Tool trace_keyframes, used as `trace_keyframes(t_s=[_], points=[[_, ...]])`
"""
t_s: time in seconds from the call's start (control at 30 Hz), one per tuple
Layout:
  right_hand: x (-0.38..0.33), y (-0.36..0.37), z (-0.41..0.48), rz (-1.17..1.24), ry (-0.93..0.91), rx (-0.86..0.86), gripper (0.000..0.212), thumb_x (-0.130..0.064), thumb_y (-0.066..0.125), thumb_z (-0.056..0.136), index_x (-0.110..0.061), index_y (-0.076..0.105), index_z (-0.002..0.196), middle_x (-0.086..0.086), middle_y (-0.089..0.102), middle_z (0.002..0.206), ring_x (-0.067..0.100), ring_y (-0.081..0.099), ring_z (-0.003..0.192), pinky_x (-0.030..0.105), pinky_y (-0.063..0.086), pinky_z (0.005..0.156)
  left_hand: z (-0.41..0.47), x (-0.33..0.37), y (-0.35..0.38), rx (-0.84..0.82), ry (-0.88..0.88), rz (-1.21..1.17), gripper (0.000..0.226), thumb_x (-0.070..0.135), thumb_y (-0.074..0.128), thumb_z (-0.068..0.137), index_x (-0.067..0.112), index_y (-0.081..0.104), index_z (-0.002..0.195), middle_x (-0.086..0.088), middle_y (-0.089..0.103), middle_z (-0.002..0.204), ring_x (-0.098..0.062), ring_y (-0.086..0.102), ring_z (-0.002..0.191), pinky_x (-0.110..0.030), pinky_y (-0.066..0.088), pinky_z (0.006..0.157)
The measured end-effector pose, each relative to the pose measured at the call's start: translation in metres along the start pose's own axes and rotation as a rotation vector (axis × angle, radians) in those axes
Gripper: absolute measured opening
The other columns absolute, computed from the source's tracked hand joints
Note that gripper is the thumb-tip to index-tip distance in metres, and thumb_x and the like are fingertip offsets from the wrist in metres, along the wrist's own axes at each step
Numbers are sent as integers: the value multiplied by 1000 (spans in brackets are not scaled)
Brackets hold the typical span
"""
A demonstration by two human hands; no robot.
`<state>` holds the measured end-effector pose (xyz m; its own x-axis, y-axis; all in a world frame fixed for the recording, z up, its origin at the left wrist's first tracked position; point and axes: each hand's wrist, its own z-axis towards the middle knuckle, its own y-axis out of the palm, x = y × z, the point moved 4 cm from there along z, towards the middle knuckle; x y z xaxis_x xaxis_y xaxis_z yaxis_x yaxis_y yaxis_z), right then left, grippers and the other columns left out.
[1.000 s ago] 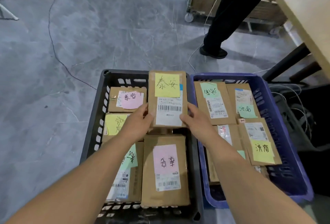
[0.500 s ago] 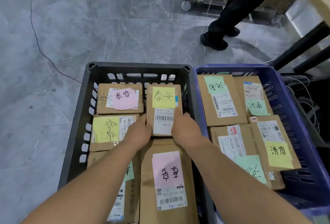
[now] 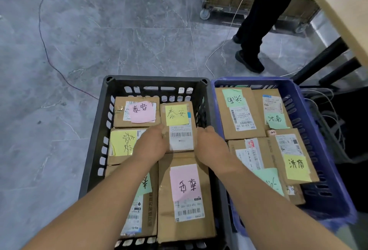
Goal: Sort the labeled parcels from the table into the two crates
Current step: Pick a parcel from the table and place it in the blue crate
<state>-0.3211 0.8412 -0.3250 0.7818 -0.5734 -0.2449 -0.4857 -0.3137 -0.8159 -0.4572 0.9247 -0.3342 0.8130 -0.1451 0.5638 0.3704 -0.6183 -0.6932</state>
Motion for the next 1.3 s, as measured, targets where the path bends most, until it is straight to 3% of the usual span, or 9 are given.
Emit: trace_keyframes(t_s=[0.1,0.17,0.27,0.43,0.6,0.73,1.0,1.3], points=[[6,-21,-40,44,22,81,30,-7,50,93,-9,51,123,12,48,126,27,54,107,35,50,84,-29,16,-21,15,59,117,47,24,45,97,20,38,144,-7,47,140,-24,40,129,-38,41,101],[9,-38,-74,54,48,97,41,-8,50,94,-11,46,134,12,45,134,28,52,115,36,49,89,-54,34,-33,8,98,156,54,25,46,98,19,29,149,-7,37,149,-23,30,138,-38,35,108],[15,-66,-122,72,96,135,45,-16,47,98,-13,38,142,12,43,138,28,48,120,33,44,83,-97,70,-46,-23,166,161,58,28,45,99,20,21,151,-7,27,155,-22,20,143,-36,27,112],[36,-118,-220,58,177,319,52,-35,43,101,-18,30,147,7,37,145,25,42,128,33,42,92,-171,136,-56,-19,367,198,63,36,47,97,22,19,151,-5,29,154,-24,27,139,-34,30,108],[72,-148,-317,71,220,523,49,-39,48,98,-23,38,144,-1,43,137,18,42,125,31,44,89,-223,188,-60,26,547,284,67,50,52,92,24,26,148,0,35,150,-21,31,136,-32,29,106],[111,-156,-392,53,291,618,55,-39,49,98,-23,33,148,-2,39,141,16,39,128,27,42,92,-266,244,-47,52,711,352,69,56,52,89,21,32,145,-1,36,149,-22,32,135,-35,29,108],[187,-148,-550,106,465,824,51,-37,51,97,-23,39,144,0,42,138,19,37,128,32,40,97,-399,338,24,60,1014,334,69,55,53,88,23,32,145,3,37,148,-19,30,136,-34,26,108],[265,-90,-723,106,644,915,57,-37,50,97,-25,31,149,0,40,143,20,36,132,31,36,100,-554,373,131,-28,1216,381,73,58,48,90,24,22,150,2,32,151,-20,28,138,-37,27,110]])
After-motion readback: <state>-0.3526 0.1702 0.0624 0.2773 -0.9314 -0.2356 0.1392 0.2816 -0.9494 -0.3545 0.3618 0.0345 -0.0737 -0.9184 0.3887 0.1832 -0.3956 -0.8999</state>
